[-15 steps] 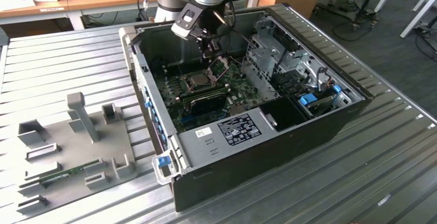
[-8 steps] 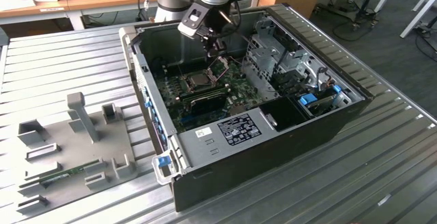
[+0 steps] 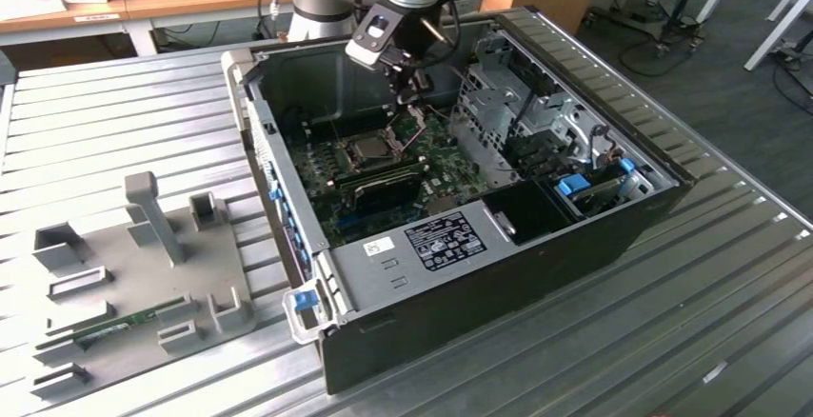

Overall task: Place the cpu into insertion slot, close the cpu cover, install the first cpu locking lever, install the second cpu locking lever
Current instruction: 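Close the cpu cover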

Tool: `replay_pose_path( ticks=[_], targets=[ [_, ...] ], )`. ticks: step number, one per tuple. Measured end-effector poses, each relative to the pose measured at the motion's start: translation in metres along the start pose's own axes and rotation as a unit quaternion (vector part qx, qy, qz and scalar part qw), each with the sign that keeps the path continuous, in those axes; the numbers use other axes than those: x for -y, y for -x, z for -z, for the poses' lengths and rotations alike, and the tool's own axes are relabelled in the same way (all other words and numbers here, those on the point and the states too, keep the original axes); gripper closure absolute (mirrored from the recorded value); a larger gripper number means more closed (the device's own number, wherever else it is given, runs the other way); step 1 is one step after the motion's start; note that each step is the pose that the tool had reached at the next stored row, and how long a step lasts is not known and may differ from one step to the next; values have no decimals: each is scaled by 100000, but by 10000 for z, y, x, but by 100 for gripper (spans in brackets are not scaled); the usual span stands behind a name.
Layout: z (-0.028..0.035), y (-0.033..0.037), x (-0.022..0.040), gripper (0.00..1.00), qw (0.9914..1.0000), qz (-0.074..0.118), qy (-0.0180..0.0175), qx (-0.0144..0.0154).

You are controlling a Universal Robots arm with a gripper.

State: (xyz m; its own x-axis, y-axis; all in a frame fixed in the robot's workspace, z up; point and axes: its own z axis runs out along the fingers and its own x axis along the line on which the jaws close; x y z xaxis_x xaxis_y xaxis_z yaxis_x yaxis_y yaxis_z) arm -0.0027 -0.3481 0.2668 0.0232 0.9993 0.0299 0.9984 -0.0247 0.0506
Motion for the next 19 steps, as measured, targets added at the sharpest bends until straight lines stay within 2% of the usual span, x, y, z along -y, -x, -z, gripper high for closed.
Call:
replay_pose_path(
  ticks=[12, 19],
  targets=[
    [-19, -6, -260, 89, 100000, 5, 2, -8],
    [-20, -7, -280, 89, 100000, 3, 3, -2]
  ],
)
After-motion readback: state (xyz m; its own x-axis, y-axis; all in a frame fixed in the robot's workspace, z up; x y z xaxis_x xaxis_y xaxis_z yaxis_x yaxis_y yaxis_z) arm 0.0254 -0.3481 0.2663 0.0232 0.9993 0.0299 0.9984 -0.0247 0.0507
